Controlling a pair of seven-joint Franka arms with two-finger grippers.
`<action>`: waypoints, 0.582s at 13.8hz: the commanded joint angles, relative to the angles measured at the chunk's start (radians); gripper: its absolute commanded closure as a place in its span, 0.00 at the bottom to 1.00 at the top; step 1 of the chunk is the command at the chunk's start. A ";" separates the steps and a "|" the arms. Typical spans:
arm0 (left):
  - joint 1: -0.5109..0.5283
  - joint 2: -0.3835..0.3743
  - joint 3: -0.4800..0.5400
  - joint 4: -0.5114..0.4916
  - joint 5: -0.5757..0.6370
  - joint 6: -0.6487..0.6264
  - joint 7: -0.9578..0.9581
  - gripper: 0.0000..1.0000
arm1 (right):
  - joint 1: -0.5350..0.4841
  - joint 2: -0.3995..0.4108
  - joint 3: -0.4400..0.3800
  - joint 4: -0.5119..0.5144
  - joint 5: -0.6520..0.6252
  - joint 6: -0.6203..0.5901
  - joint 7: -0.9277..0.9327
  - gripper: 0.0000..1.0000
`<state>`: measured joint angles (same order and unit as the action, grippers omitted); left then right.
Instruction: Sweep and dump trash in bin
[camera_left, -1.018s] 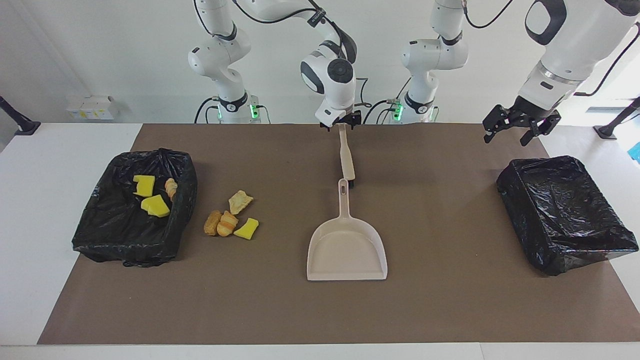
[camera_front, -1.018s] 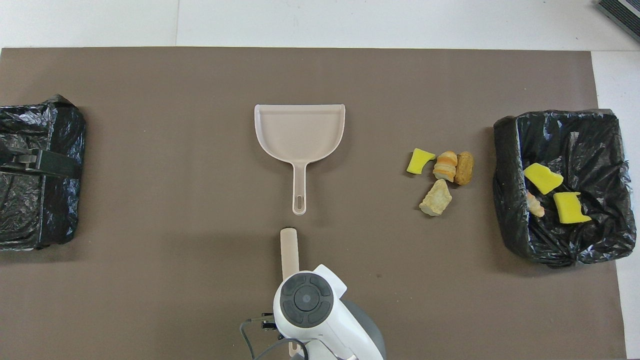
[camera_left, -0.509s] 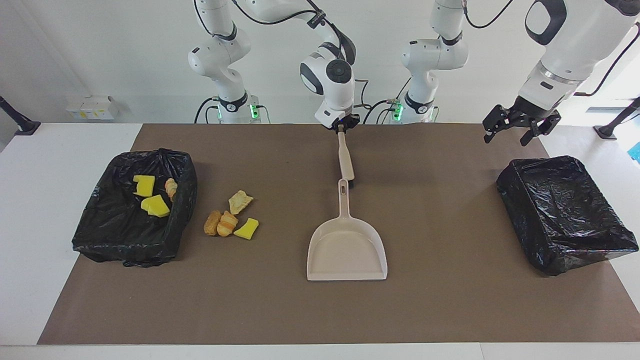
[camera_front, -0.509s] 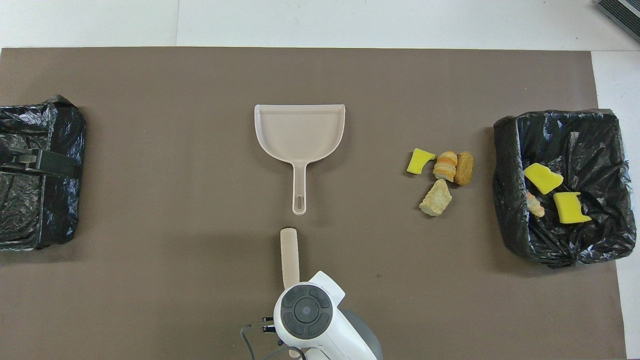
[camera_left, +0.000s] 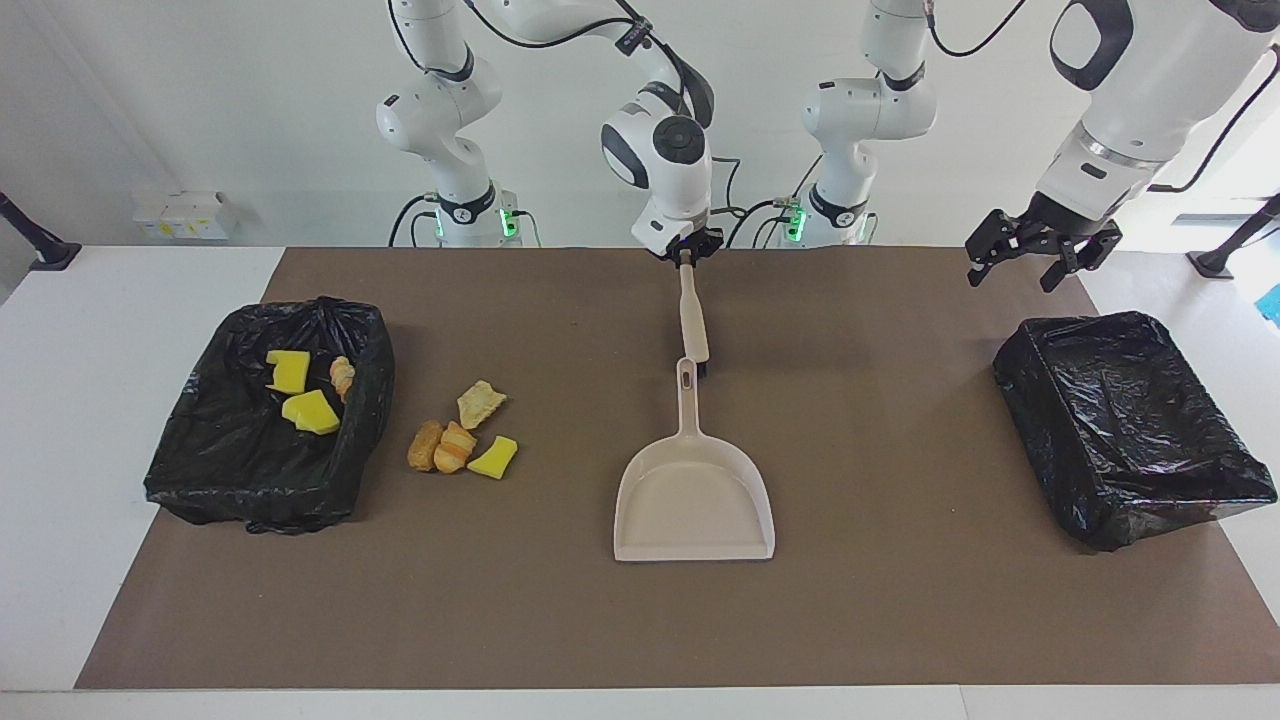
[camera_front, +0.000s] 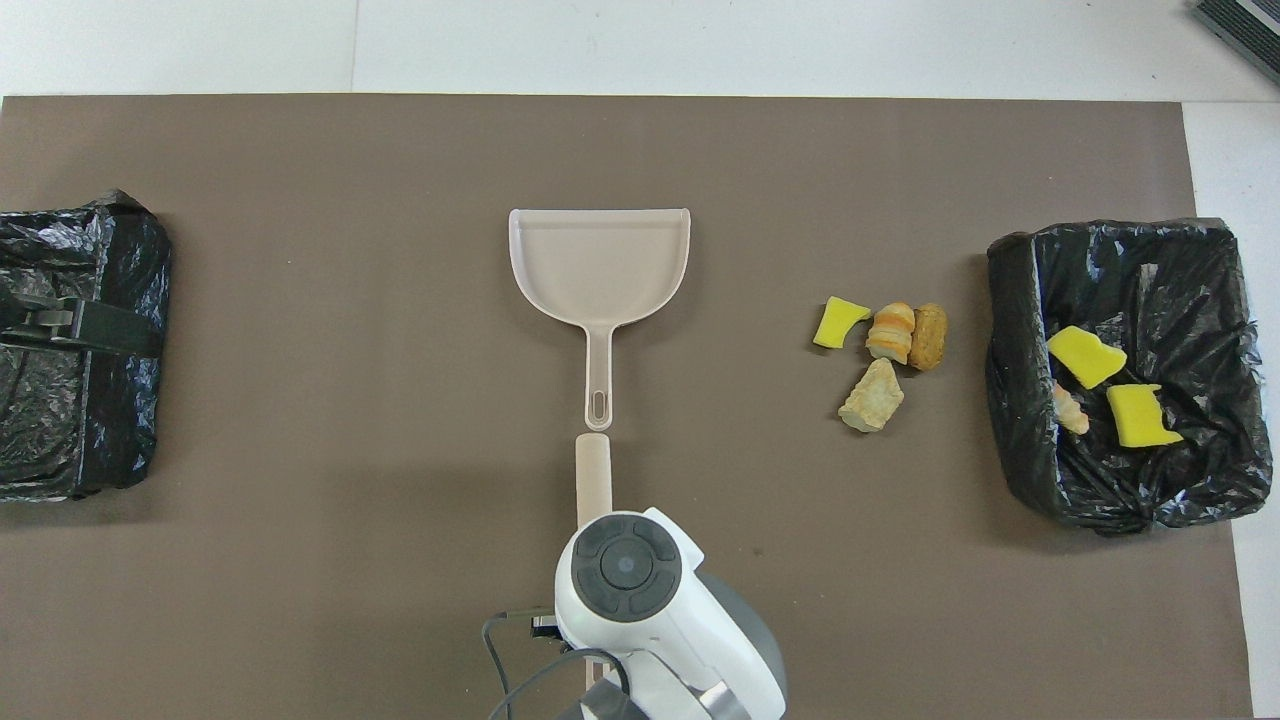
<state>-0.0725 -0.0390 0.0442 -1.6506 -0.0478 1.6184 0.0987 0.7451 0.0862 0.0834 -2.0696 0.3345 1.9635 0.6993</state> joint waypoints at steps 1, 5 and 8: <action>-0.029 -0.012 0.005 -0.001 0.014 0.000 -0.008 0.00 | -0.088 -0.016 0.001 0.071 0.021 -0.185 0.008 1.00; -0.052 -0.028 -0.023 -0.015 0.013 0.001 -0.017 0.00 | -0.203 -0.028 -0.001 0.074 0.008 -0.290 -0.009 1.00; -0.128 -0.019 -0.043 -0.032 0.016 0.056 -0.132 0.00 | -0.240 -0.036 -0.013 0.121 -0.041 -0.382 -0.043 1.00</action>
<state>-0.1397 -0.0497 0.0021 -1.6520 -0.0480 1.6255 0.0386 0.5284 0.0634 0.0717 -1.9844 0.3243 1.6406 0.6832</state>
